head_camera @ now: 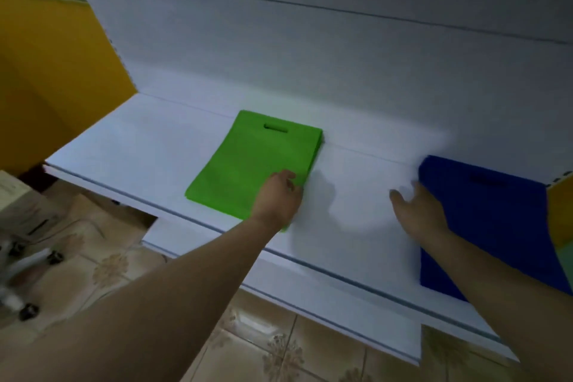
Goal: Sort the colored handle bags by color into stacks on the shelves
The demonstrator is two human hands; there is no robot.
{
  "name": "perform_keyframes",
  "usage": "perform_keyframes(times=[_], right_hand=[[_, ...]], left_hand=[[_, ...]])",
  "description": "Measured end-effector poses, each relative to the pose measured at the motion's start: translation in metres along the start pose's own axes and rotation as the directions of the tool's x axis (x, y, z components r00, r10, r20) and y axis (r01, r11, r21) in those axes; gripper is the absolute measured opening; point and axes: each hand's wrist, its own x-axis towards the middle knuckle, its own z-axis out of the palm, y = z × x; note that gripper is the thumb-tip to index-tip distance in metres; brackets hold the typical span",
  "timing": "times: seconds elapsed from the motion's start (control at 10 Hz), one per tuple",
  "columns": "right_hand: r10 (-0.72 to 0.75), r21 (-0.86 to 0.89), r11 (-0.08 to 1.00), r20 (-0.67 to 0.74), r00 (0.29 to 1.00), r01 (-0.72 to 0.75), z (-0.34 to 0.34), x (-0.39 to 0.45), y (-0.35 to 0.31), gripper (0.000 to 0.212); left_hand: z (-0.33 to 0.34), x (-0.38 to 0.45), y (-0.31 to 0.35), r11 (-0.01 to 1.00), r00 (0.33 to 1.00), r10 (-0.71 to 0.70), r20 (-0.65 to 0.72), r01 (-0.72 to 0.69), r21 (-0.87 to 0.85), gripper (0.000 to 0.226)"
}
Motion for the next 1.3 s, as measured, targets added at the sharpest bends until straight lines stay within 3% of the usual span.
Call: perform_keyframes(times=[0.2,0.4,0.5,0.6,0.7,0.8,0.9,1.1,1.2,1.3], right_hand=[[0.116,0.128,0.982,0.186,0.976,-0.142,0.11,-0.01,-0.084,0.067],[0.333,0.055,0.938,0.138,0.933,-0.343,0.197,0.002,-0.124,0.058],[0.375,-0.001,0.924,0.187,0.908,-0.381,0.219,0.012,-0.136,0.061],[0.362,0.065,0.917,0.286,0.887,-0.394,0.227,0.024,-0.137,0.083],[0.333,-0.052,0.941,0.315,0.888,-0.335,0.221,0.015,-0.145,0.118],[0.22,-0.497,0.867,0.339,0.915,-0.024,0.211,0.0,-0.142,0.142],[0.136,-0.628,0.765,0.377,0.916,0.145,0.214,-0.007,-0.133,0.141],[-0.014,-0.53,0.824,0.337,0.941,0.202,0.215,-0.004,-0.121,0.139],[0.013,-0.523,0.828,0.376,0.926,0.201,0.209,-0.015,-0.121,0.137],[-0.026,-0.51,0.829,0.376,0.926,0.23,0.189,-0.027,-0.129,0.133]], left_hand=[[-0.091,0.02,-0.103,0.953,0.977,-0.146,-0.156,0.182,0.242,0.064],[-0.122,0.058,-0.155,0.925,0.936,-0.353,0.0,0.349,0.147,0.076],[-0.126,0.073,-0.162,0.912,0.93,-0.337,0.144,0.284,0.297,0.089],[-0.128,0.079,-0.159,0.825,0.916,-0.268,0.3,0.058,0.562,0.124],[-0.135,0.083,-0.157,0.791,0.915,-0.207,0.346,-0.052,0.609,0.132],[-0.136,0.086,-0.161,0.757,0.938,-0.109,0.328,-0.135,0.639,0.132],[-0.136,0.091,-0.169,0.738,0.948,-0.056,0.314,-0.173,0.652,0.133],[-0.135,0.099,-0.172,0.71,0.949,-0.016,0.314,-0.21,0.672,0.132],[-0.139,0.088,-0.169,0.709,0.948,-0.051,0.314,-0.187,0.68,0.131],[-0.147,0.074,-0.156,0.648,0.961,-0.065,0.268,-0.164,0.744,0.127]])
